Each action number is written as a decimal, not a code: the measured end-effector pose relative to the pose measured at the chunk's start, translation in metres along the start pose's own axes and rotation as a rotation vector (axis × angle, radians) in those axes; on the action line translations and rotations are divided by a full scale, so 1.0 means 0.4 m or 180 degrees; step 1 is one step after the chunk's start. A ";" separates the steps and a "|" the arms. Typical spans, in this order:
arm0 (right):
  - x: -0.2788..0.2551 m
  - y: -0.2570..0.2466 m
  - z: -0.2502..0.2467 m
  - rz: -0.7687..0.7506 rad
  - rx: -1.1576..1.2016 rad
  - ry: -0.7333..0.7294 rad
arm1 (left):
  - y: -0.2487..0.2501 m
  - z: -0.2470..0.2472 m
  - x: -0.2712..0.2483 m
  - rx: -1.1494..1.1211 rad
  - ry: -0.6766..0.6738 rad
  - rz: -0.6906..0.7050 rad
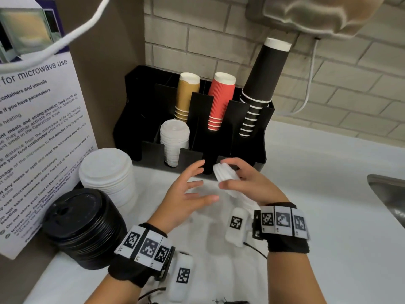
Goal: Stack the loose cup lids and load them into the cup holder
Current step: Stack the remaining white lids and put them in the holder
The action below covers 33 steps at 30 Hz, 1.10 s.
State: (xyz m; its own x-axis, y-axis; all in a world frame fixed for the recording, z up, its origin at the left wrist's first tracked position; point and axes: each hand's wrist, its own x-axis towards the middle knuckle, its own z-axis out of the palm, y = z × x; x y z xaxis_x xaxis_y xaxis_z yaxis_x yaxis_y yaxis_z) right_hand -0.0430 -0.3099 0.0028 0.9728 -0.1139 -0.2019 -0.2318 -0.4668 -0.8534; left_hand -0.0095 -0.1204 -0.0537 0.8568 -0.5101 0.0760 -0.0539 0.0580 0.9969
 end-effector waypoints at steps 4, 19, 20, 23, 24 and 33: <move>0.007 -0.030 0.048 -0.0334 0.0475 -0.0394 | 0.000 0.009 0.005 -0.0380 -0.0029 0.0179; 0.028 -0.038 0.051 -0.0630 0.0662 -0.0550 | -0.002 -0.023 0.005 -0.0259 0.0363 0.0367; 0.029 -0.038 0.051 -0.0629 0.0661 -0.0550 | -0.002 -0.022 0.006 -0.0260 0.0375 0.0392; 0.033 -0.040 0.055 -0.0670 0.0638 -0.0577 | -0.003 -0.025 0.007 -0.0284 0.0382 0.0408; 0.034 -0.042 0.058 -0.0684 0.0627 -0.0583 | -0.004 -0.028 0.007 -0.0286 0.0376 0.0388; 0.145 -0.148 0.048 -0.1197 0.0087 -0.0034 | -0.007 -0.044 0.004 -0.0445 0.0853 0.0409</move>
State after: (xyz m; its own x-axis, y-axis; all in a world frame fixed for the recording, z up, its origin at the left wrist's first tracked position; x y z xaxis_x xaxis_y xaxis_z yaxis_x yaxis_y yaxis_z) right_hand 0.0272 -0.2720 0.0326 0.9899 0.0705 0.1232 0.1418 -0.4507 -0.8814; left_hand 0.0010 -0.1061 -0.0566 0.9530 -0.2481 0.1739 -0.1153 0.2338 0.9654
